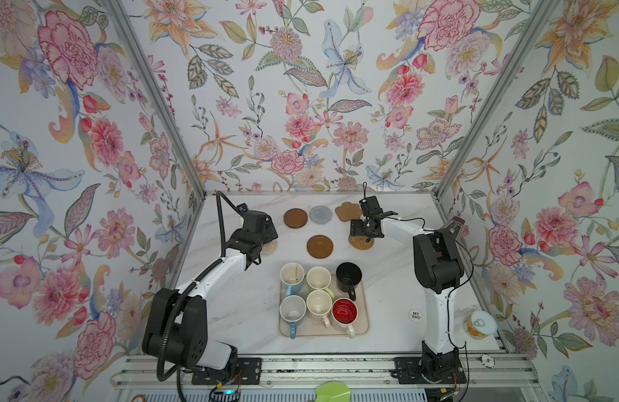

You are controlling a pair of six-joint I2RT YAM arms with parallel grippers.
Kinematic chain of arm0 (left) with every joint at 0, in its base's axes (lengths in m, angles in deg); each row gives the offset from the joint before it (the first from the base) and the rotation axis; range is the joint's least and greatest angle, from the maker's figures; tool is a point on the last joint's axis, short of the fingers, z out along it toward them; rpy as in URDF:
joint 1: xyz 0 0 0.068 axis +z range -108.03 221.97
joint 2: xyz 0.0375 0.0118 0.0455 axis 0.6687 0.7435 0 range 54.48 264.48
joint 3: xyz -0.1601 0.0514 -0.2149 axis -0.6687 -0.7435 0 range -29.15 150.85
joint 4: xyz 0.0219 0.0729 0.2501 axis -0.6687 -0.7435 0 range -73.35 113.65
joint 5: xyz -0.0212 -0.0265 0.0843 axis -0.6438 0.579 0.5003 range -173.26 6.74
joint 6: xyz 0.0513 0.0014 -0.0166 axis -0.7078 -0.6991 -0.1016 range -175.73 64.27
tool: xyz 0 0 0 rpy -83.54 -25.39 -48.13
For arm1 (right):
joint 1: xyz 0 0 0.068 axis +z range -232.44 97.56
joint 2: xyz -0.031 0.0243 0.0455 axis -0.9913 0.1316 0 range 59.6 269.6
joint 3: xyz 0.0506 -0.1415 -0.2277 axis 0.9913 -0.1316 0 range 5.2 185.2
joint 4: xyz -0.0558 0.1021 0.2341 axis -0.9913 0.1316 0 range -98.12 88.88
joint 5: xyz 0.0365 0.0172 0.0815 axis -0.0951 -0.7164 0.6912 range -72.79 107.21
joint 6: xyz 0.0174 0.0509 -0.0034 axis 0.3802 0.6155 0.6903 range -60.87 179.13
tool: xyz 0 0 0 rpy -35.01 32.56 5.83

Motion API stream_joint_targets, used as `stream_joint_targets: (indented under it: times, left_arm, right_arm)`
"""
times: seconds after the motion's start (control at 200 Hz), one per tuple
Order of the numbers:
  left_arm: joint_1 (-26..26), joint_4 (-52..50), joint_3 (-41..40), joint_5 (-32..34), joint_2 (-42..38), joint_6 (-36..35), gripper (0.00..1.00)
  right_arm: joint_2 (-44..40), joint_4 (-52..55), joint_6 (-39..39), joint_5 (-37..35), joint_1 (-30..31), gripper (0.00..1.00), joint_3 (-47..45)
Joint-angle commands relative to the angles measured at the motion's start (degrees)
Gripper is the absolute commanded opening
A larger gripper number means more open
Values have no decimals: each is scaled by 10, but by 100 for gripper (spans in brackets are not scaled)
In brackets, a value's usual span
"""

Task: Place cups on coasters
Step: Move the coaster to the top-center of the table.

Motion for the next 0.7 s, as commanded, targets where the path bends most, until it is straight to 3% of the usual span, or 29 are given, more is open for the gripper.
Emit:
stream_joint_targets:
  times: [0.0,0.33,0.691]
  left_arm:
    - [6,4,-7,-4,-10,10,99]
    - [8,7,-10,-10,-13,7,99]
    - [10,7,-19,-8,-27,13,99]
  right_arm:
    - [-56,22,-9,-14,7,92,-16]
    - [-81,24,12,-6,20,91,-94]
    - [-39,12,13,11,20,88,-85]
